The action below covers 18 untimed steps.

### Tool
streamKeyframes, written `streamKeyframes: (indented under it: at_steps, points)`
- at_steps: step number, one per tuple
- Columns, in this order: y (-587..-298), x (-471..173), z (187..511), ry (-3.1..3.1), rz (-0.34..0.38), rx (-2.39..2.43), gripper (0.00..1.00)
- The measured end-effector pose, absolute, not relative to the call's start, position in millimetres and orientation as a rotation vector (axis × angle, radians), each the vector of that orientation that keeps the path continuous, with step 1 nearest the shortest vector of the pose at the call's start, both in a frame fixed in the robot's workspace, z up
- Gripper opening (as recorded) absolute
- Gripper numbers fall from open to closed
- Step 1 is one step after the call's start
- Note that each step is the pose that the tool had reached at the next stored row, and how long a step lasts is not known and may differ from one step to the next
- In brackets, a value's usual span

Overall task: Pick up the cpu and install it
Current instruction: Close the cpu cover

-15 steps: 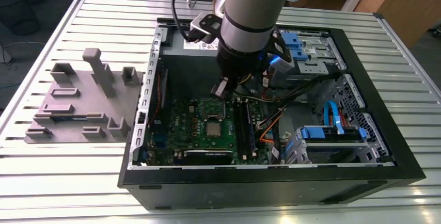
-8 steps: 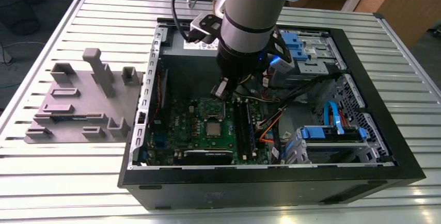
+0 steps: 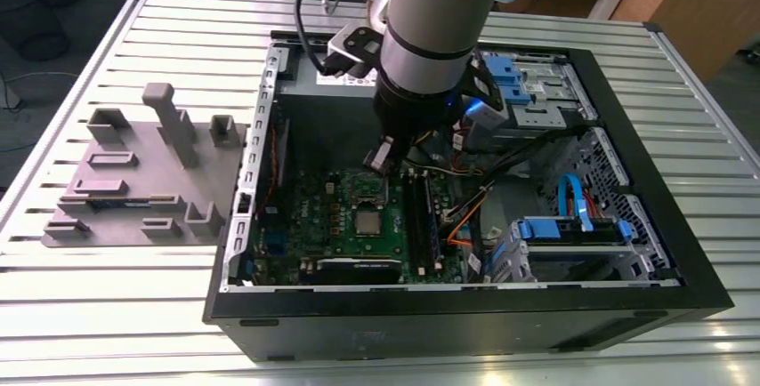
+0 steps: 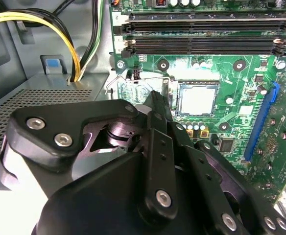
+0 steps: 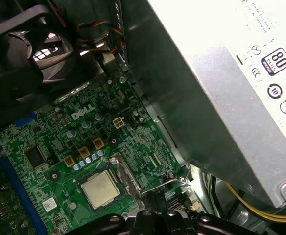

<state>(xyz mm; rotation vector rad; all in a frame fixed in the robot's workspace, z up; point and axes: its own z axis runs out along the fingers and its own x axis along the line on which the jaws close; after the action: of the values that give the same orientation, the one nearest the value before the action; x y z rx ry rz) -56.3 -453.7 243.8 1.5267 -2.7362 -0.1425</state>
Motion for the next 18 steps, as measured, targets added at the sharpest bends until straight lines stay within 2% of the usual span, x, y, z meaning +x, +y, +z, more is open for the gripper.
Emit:
streamKeyframes:
  at_steps: [18]
  points:
    - [-459.8,-56.3,243.6,-2.735,-0.139,1.526,0.1]
